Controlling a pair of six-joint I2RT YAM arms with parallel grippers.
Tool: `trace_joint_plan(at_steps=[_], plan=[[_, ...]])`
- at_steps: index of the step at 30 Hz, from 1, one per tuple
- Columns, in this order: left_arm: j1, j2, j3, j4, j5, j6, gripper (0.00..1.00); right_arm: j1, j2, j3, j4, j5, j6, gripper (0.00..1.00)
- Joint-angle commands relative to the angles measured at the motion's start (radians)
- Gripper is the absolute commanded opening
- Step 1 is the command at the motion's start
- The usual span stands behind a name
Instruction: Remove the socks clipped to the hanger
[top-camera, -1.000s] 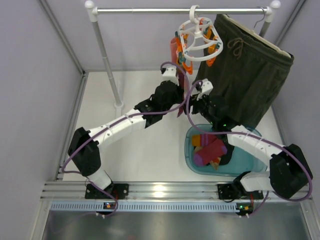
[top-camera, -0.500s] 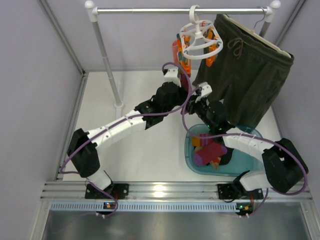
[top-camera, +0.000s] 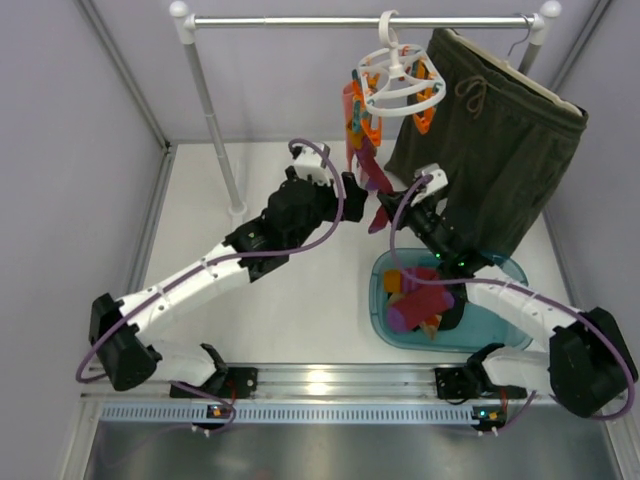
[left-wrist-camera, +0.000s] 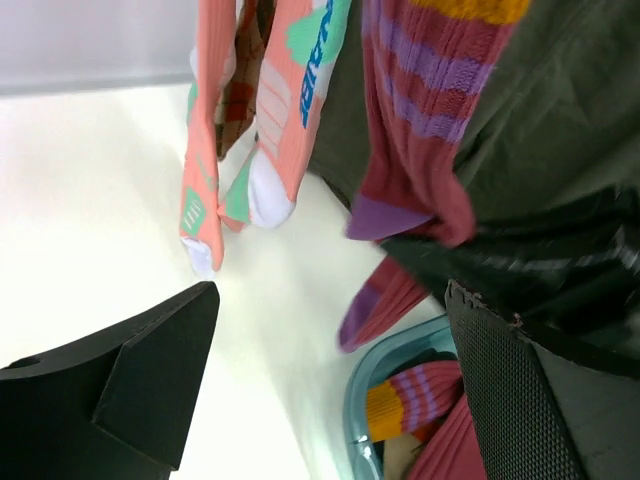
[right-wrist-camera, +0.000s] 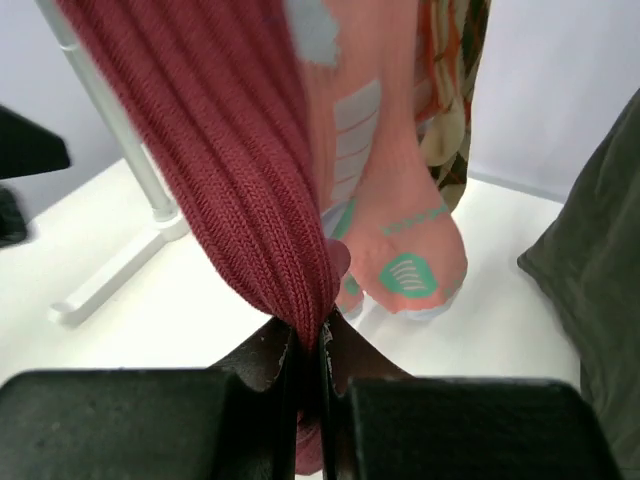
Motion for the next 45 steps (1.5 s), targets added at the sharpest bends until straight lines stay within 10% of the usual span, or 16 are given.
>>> trace_joint_plan(at_steps=[1, 16, 34, 45], plan=[[0.001, -0.120, -0.066, 0.080, 0.050, 0.097, 0.98, -0.082, -0.098, -0.004, -0.076, -0.182, 0.069, 0.00], [0.295, -0.057, 0.099, 0.200, 0.605, 0.005, 0.97, -0.444, -0.225, 0.065, -0.425, -0.584, 0.209, 0.00], [0.307, 0.125, 0.208, 0.528, 0.851, -0.174, 0.86, -0.733, -0.195, 0.181, -0.560, -0.633, 0.347, 0.00], [0.292, 0.251, 0.328, 0.549, 0.702, -0.308, 0.78, -0.649, -0.187, 0.221, -0.678, -0.690, 0.212, 0.00]])
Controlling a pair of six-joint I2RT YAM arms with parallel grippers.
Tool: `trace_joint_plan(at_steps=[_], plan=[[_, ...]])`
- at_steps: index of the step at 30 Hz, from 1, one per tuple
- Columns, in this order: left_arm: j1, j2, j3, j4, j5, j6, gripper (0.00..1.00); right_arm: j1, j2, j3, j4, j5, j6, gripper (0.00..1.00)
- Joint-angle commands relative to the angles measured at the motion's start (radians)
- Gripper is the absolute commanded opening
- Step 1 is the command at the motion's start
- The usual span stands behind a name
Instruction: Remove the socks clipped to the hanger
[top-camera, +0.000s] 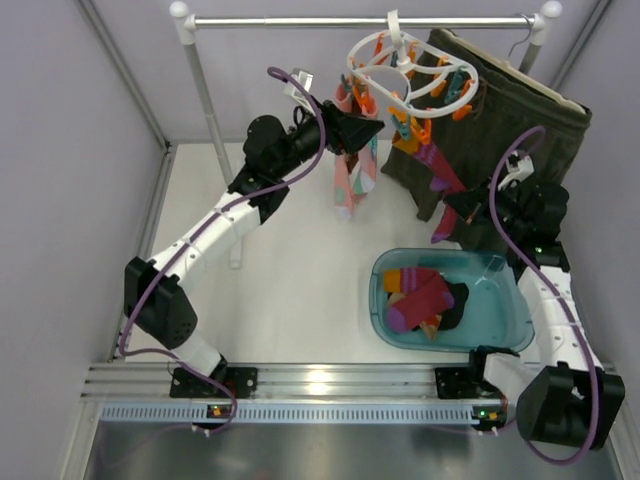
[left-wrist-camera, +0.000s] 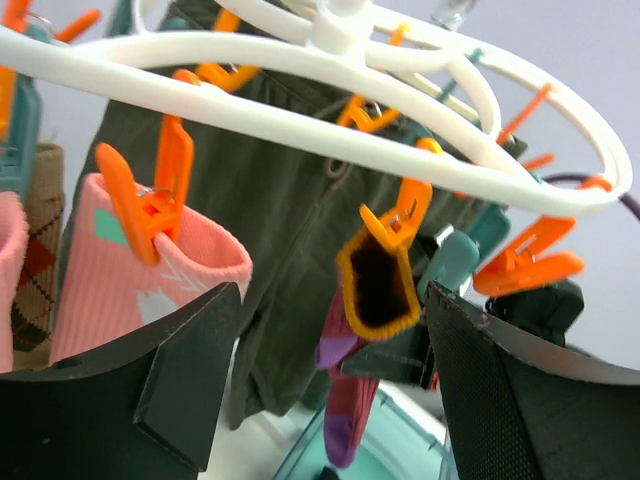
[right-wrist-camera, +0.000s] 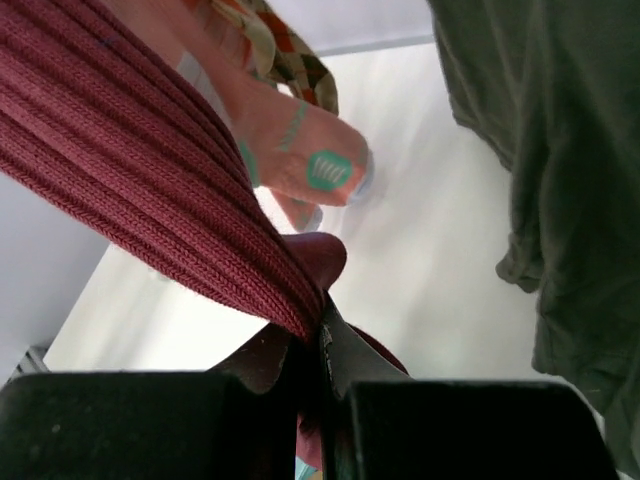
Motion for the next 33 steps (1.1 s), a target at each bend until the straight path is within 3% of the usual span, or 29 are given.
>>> trace_joint_plan(at_steps=[1, 5, 16, 22, 28, 33], plan=[[-0.012, -0.002, 0.053, 0.085, -0.086, -0.056, 0.75, 0.089, 0.004, 0.079, -0.091, 0.027, -0.109, 0.00], [-0.017, 0.001, 0.048, 0.085, -0.134, -0.064, 0.68, 0.238, -0.009, 0.074, -0.116, 0.149, -0.186, 0.00], [-0.038, -0.017, 0.074, 0.018, -0.194, 0.046, 0.68, 0.545, -0.049, -0.030, 0.111, 0.452, -0.210, 0.00], [-0.041, 0.004, 0.102, -0.018, -0.222, 0.096, 0.56, 0.608, -0.027, 0.004, 0.112, 0.504, -0.217, 0.00], [-0.041, 0.047, 0.149, -0.018, -0.160, 0.076, 0.55, 0.624, 0.001, 0.007, 0.111, 0.508, -0.223, 0.00], [-0.041, 0.067, 0.160, -0.018, -0.169, 0.080, 0.48, 0.630, -0.001, 0.007, 0.108, 0.508, -0.229, 0.00]])
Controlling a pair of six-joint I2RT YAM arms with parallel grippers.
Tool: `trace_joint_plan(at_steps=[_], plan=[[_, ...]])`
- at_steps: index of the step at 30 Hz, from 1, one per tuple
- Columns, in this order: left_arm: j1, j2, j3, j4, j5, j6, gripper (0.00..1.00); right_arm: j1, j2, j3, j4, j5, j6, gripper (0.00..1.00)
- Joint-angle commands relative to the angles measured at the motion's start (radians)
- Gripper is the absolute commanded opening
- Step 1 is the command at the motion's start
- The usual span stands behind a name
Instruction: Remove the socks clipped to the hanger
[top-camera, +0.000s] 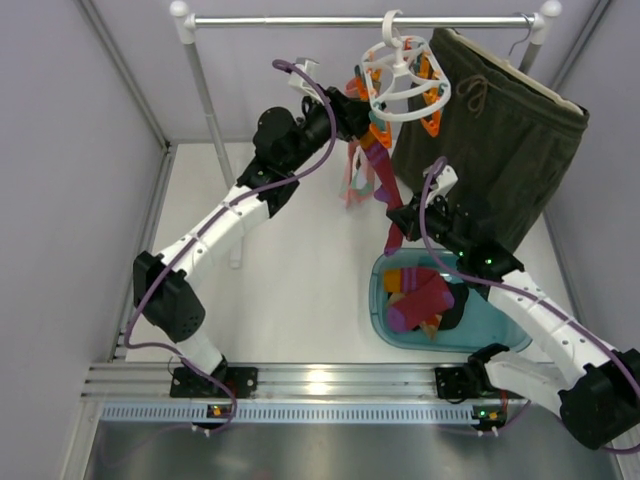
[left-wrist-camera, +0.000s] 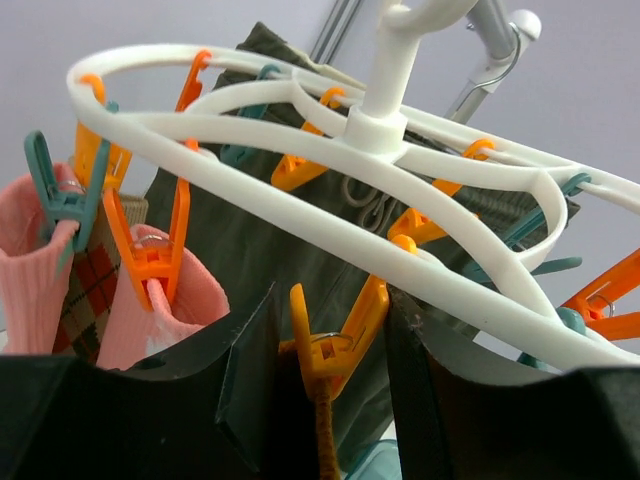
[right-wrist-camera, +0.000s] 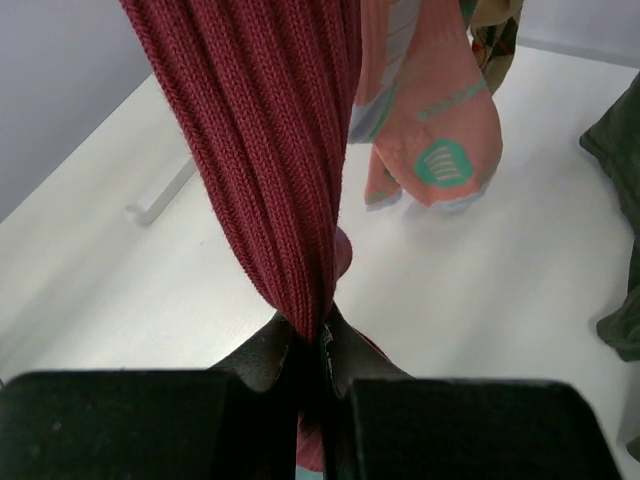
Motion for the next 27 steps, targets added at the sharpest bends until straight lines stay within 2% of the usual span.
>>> trace_joint_plan(at_steps=[1, 4, 5, 6, 11, 17, 18, 19, 20, 22, 23, 25, 27], plan=[[-0.003, 0.011, 0.042, 0.013, 0.013, 0.010, 0.49, 0.021, -0.003, 0.041, 0.061, 0.012, -0.021, 0.00], [-0.003, 0.016, 0.045, 0.013, 0.008, 0.017, 0.49, 0.023, -0.003, 0.040, 0.058, 0.010, -0.027, 0.00], [-0.004, 0.019, 0.046, 0.013, 0.008, 0.018, 0.46, 0.023, -0.005, 0.041, 0.056, 0.009, -0.028, 0.00], [-0.003, 0.023, 0.052, 0.013, 0.010, 0.020, 0.29, 0.023, -0.008, 0.040, 0.055, 0.009, -0.030, 0.00], [-0.003, 0.034, 0.063, 0.013, 0.008, 0.020, 0.01, 0.023, -0.040, 0.013, 0.029, 0.009, -0.033, 0.00], [-0.004, 0.029, 0.062, -0.002, -0.009, 0.027, 0.00, 0.021, -0.173, -0.049, -0.080, 0.039, -0.014, 0.00], [-0.004, 0.029, 0.059, -0.002, -0.009, 0.026, 0.00, 0.023, -0.218, -0.053, -0.162, 0.055, -0.005, 0.00], [-0.004, 0.022, 0.047, -0.002, -0.007, 0.024, 0.04, 0.023, -0.245, -0.051, -0.207, 0.109, 0.007, 0.00], [-0.004, 0.017, 0.039, -0.002, -0.004, 0.026, 0.19, 0.023, -0.270, -0.043, -0.268, 0.137, 0.034, 0.00], [-0.006, -0.004, 0.014, -0.002, -0.005, 0.026, 0.32, 0.023, -0.345, -0.030, -0.428, 0.258, 0.097, 0.00], [-0.004, -0.014, -0.010, -0.002, -0.010, 0.032, 0.52, 0.023, -0.379, -0.025, -0.477, 0.320, 0.129, 0.00], [-0.007, -0.052, -0.044, -0.002, -0.038, 0.032, 0.64, 0.023, -0.400, -0.034, -0.571, 0.421, 0.214, 0.00], [-0.007, -0.081, -0.092, -0.002, -0.061, 0.044, 0.76, 0.023, -0.405, -0.052, -0.603, 0.432, 0.261, 0.00]])
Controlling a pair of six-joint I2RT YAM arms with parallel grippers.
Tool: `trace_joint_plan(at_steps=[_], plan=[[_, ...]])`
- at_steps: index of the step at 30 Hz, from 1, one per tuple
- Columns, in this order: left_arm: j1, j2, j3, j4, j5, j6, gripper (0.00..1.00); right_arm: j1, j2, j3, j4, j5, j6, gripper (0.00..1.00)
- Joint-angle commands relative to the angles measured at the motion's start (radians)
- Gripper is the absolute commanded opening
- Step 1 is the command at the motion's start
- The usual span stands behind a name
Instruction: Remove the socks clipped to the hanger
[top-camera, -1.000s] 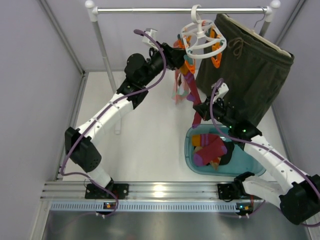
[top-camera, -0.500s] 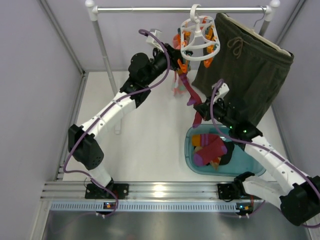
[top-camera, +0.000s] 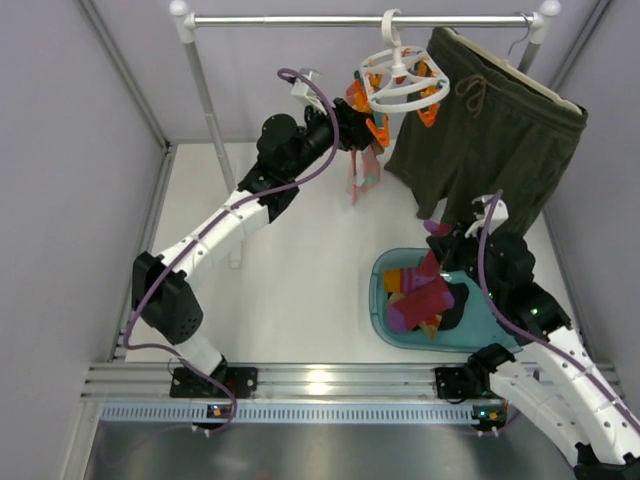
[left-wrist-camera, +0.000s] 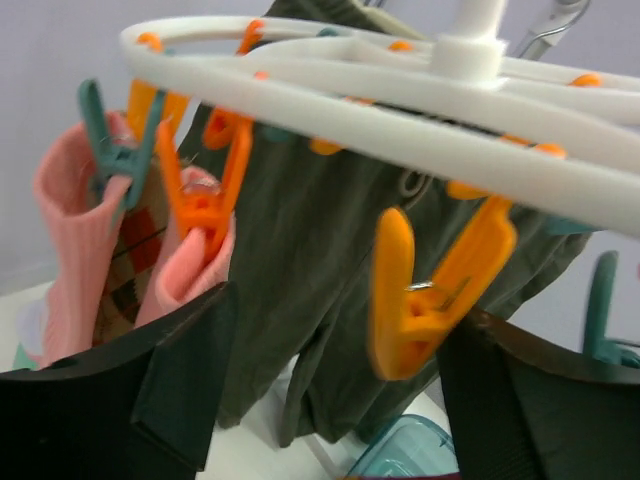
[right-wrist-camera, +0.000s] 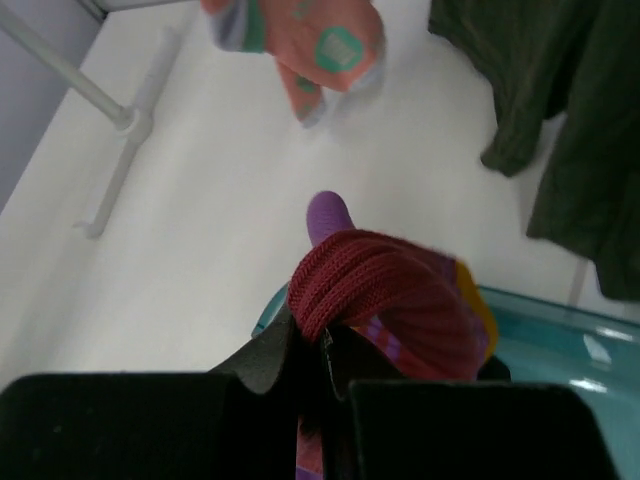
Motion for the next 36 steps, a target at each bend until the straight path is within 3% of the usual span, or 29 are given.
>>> trace_joint_plan(at_steps=[1, 4, 7, 11, 20, 25, 26, 27, 29, 31, 32, 33, 34, 36], plan=[[-0.003, -0.096, -0.060, 0.024, -0.070, 0.018, 0.81, 0.014, 0.001, -0.034, -0.179, 0.151, 0.167, 0.00], [-0.003, -0.169, -0.144, 0.022, -0.123, 0.036, 0.98, 0.013, 0.065, -0.094, -0.182, 0.166, 0.229, 0.00], [-0.003, -0.237, -0.212, -0.016, -0.198, 0.065, 0.98, 0.011, 0.104, -0.163, -0.133, 0.165, 0.310, 0.00], [-0.002, -0.303, -0.269, -0.081, -0.318, 0.110, 0.98, 0.014, 0.018, -0.223, -0.112, 0.200, 0.350, 0.00], [0.000, -0.348, -0.335, -0.179, -0.465, 0.130, 0.98, 0.016, -0.307, -0.146, -0.293, 0.234, 0.304, 0.00], [0.001, -0.358, -0.336, -0.207, -0.489, 0.127, 0.98, 0.016, -0.283, -0.065, -0.394, 0.148, 0.290, 0.00], [0.001, -0.364, -0.336, -0.211, -0.491, 0.125, 0.98, 0.016, -0.266, -0.062, -0.402, 0.145, 0.295, 0.04], [0.001, -0.368, -0.336, -0.213, -0.493, 0.125, 0.98, 0.014, -0.261, -0.063, -0.406, 0.148, 0.295, 0.14], [0.000, -0.375, -0.335, -0.217, -0.490, 0.128, 0.98, 0.014, -0.267, -0.069, -0.419, 0.151, 0.301, 0.16], [0.001, -0.380, -0.322, -0.231, -0.490, 0.139, 0.98, 0.014, -0.284, -0.074, -0.423, 0.136, 0.305, 0.31], [0.001, -0.378, -0.318, -0.236, -0.490, 0.142, 0.98, 0.014, -0.292, -0.072, -0.432, 0.140, 0.308, 0.50], [0.001, -0.378, -0.310, -0.248, -0.490, 0.147, 0.98, 0.014, -0.298, -0.069, -0.432, 0.145, 0.312, 0.80], [0.000, -0.378, -0.307, -0.254, -0.491, 0.153, 0.98, 0.016, -0.304, -0.066, -0.432, 0.140, 0.307, 0.96], [0.001, -0.384, -0.309, -0.262, -0.493, 0.159, 0.98, 0.016, -0.295, -0.040, -0.435, 0.134, 0.290, 0.99]])
